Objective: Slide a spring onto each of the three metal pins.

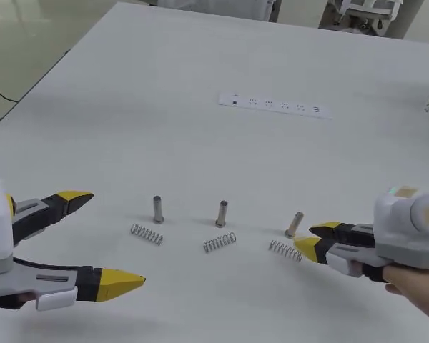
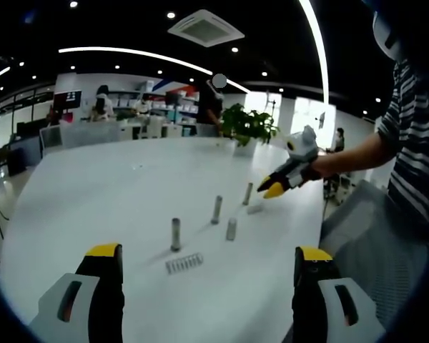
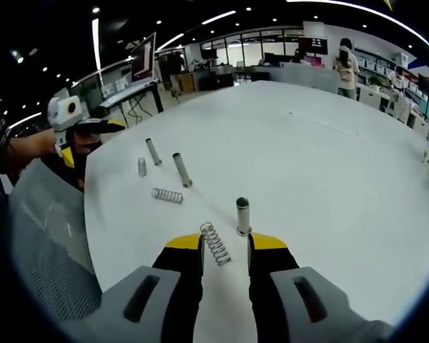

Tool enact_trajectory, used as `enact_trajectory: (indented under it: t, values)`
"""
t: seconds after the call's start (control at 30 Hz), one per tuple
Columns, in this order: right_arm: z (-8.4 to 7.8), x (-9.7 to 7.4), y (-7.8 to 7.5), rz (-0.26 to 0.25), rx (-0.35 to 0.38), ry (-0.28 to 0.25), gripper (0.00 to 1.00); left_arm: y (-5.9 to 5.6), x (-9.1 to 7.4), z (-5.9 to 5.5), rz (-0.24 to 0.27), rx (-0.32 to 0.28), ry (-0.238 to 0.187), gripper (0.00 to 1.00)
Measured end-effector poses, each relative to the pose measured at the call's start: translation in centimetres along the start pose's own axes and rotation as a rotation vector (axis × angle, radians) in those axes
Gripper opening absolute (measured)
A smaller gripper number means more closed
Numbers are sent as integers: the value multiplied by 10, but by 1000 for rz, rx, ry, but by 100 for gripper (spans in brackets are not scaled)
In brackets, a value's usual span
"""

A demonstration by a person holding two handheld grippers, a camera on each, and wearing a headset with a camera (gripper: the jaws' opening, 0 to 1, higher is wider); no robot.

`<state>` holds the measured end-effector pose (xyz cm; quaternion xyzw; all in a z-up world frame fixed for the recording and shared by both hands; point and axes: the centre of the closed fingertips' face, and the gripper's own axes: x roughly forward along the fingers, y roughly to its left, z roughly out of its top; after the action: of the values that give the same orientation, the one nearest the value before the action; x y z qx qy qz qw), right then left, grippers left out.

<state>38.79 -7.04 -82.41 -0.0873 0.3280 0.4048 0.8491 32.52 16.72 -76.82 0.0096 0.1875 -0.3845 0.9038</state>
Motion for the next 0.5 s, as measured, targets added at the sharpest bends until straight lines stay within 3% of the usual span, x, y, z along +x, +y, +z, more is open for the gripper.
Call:
enact_trajectory:
  t: [0.5]
  values:
    - [-18,13,14,50,-72,84,20,0,-1,-2,-2,2,10,97]
